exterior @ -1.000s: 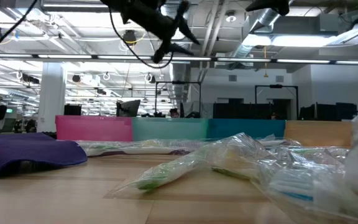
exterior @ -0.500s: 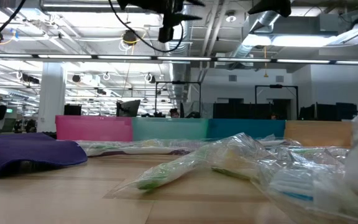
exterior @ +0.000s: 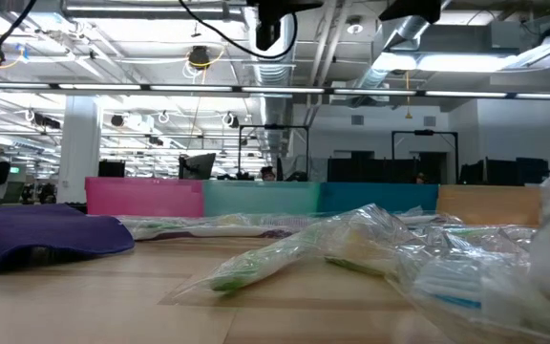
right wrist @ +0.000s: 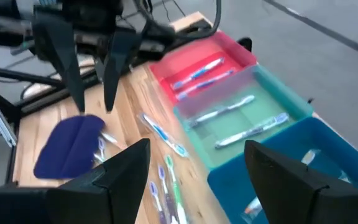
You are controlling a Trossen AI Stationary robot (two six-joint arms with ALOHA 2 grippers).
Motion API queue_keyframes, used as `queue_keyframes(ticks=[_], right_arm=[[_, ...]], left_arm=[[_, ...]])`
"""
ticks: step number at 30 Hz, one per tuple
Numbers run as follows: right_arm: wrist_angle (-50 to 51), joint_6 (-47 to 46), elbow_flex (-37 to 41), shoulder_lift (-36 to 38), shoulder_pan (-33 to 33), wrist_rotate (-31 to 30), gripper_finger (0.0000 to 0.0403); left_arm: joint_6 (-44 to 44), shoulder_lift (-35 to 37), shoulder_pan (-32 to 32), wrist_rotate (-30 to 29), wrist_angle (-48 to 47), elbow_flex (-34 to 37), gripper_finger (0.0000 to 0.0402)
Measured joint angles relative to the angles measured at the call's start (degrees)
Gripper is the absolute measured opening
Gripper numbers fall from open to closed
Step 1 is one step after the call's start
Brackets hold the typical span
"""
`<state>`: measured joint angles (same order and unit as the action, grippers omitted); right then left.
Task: Pick & Place Toothbrushes
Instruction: Put the green toothbrush into the orange bin
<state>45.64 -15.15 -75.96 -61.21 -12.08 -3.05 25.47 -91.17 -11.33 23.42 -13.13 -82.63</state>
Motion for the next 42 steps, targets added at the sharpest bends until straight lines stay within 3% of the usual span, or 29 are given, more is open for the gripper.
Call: queue_keyframes(ticks=[6, 17, 23, 27, 33, 42], right_arm=[[-7.36, -12.52, 0.0, -0.07, 0.8, 0.2, 0.0256], [-19.22, -16.21, -0.02, -4.17, 4.53, 0.24, 0.0256], [-22.52, -16.83, 0.0, -8.6, 5.3, 0.3, 0.0256], [-26.96, -22.87, 0.0, -12.18, 5.25, 0.28, 0.0256], [-23.98, -20.66, 0.0, -15.32, 5.27, 2.98, 0.0256], [-3.82, -19.95, 0.07, -16.55, 5.52, 9.37, 0.0256]], left_arm=[[-0.03, 0.59, 1.54, 0.47, -0.04, 0.04, 0.0094], [-6.19, 5.11, 7.46, 1.41, -0.31, 0.02, 0.0094], [-6.68, 8.61, 10.15, 5.85, -7.98, 0.02, 0.0094], [-7.22, 10.34, 11.57, -0.79, -15.11, 0.02, 0.0094], [-8.3, 12.63, 12.93, -8.85, -26.14, 2.36, 0.0094], [-1.61, 18.42, 12.96, -12.12, -25.43, 15.9, 0.0094]])
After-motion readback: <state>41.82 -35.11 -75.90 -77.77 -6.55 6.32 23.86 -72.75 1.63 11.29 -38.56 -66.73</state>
